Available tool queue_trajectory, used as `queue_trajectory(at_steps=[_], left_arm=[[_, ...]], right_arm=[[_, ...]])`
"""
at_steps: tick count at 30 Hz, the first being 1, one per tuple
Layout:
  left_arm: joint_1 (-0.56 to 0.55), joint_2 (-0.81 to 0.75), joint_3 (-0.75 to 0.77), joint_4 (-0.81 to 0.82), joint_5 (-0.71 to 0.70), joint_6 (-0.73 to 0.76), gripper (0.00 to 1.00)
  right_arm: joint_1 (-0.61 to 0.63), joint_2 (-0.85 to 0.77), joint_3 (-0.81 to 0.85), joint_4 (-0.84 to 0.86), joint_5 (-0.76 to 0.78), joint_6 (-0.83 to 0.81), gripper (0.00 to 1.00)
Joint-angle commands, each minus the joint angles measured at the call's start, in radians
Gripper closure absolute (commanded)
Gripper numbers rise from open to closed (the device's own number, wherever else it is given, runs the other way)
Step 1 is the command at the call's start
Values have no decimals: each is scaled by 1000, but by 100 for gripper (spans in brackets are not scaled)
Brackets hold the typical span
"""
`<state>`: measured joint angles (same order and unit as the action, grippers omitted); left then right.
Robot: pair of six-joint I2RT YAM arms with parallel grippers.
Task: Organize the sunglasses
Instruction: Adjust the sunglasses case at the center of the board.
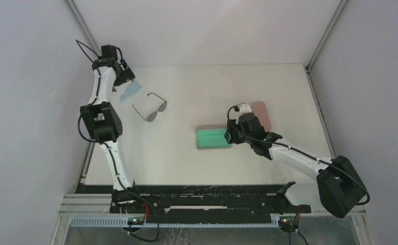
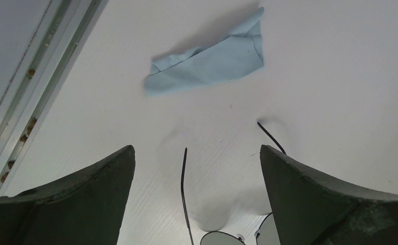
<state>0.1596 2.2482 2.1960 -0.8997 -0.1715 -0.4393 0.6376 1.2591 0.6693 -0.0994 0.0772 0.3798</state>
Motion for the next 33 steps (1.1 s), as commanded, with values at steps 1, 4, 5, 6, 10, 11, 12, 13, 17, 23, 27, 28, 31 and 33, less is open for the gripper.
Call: queue_trajectory(at_steps=[1,4,5,6,10,11,12,13,17,23,27,28,31,33], left_arm=[[3,-103,-12,33,-13,79,4],[4,-106,3,33,-29,154,3],[4,-102,15,28,-33,174,3],[3,-97,28,25,-42,190,3],[3,-71,58,56,-48,215,3],[3,-59,70,62,-45,217,1],[3,-44,87,65,-39,218,0],[3,-29,108,67,-31,220,0],[3,21,169,92,14,242,0],[3,75,215,82,26,262,0],[3,70,221,90,84,265,0],[2,68,220,91,86,272,0],[1,64,217,91,103,271,0],[2,61,217,87,110,258,0]], right_arm=[[5,-20,-5,35,-1,-21,50],[5,-21,-6,26,-2,-22,50],[5,-21,-7,26,-1,-23,50],[5,-21,-9,25,1,-25,50],[3,-15,-9,21,3,-30,50],[2,-14,-9,22,4,-29,50],[-1,-12,-10,23,4,-31,49],[-3,-9,-11,23,4,-32,50],[-12,-7,-11,21,4,-34,50],[-30,-3,-11,25,-2,-38,49],[-36,5,-10,33,-11,-36,49],[-36,9,-11,35,-15,-36,49],[-36,18,-10,40,-18,-35,49],[-35,22,-11,43,-21,-34,49]])
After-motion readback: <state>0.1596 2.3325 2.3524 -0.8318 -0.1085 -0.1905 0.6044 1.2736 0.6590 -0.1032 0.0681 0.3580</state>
